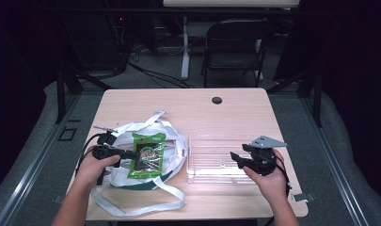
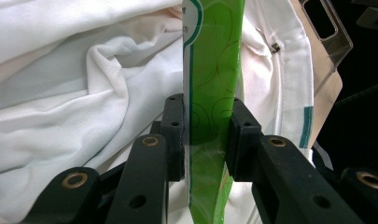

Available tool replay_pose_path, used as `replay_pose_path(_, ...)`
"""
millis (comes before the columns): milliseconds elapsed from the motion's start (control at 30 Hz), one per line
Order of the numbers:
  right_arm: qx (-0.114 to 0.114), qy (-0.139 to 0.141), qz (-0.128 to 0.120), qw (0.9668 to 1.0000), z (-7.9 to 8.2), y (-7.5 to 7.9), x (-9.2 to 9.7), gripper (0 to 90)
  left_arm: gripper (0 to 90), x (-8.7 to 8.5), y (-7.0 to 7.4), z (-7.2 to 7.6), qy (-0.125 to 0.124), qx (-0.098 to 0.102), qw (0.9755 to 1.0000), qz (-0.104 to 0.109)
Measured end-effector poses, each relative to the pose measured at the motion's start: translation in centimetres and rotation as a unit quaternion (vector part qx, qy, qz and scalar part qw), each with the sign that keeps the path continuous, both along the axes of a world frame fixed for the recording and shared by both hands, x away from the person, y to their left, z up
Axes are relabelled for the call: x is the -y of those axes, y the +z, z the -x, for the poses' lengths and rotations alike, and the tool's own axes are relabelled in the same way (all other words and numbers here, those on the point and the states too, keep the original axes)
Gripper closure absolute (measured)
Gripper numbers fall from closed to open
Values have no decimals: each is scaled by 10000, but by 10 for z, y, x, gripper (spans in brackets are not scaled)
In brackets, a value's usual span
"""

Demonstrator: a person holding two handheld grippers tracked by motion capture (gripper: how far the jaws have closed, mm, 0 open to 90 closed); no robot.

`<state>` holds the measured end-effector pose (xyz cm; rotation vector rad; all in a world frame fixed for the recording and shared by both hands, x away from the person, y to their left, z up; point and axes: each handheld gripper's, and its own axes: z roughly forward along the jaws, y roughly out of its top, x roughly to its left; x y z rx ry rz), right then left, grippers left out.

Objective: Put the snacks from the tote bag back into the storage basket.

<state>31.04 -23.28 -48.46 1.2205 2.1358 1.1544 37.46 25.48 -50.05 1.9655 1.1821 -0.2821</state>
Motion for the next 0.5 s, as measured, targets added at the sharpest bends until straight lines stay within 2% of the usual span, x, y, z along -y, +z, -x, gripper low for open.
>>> replay_pose_path(267,29,11,5,10000,-2,1,-1,424,732,-8,7,3,219,285,9993,136)
replay_pose_path(500,48,-1,22,10000,-2,1,-1,425,732,-10,13,4,315,513,9979,254)
